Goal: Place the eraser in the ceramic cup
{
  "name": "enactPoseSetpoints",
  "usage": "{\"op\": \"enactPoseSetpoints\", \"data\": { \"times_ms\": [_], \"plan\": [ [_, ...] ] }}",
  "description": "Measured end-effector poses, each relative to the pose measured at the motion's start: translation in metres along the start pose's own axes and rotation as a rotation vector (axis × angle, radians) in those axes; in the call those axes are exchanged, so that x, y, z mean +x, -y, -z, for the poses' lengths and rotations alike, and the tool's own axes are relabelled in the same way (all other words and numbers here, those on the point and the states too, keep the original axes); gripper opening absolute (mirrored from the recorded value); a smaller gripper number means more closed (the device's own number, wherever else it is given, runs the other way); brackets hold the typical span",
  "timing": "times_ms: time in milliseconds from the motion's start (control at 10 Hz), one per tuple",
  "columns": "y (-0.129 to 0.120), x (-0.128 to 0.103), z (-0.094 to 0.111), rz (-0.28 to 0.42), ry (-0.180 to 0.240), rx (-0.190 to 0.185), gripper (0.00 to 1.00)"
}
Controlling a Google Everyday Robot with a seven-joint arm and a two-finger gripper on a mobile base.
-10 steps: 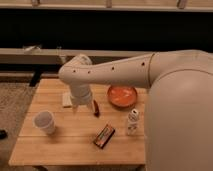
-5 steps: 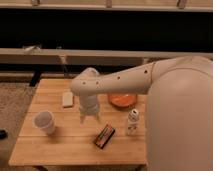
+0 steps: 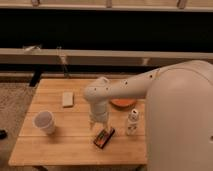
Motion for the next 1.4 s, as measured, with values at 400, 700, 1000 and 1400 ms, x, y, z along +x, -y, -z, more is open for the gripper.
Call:
{"op": "enactPoseSetpoints", "data": {
  "times_ms": [400, 700, 1000, 1400],
  "plan": [
    [0.027, -0.009, -0.023, -0.109, -0.030, -0.032, 0.65],
    [0.030, -0.018, -0.034, -0.171, -0.032, -0.079, 0.65],
    [0.026, -0.023, -0.039, -0.198, -0.028, -0.104, 0.65],
    [0.019, -0.028, -0.048, -0.202, -0.030, -0.109, 0.65]
  ]
}}
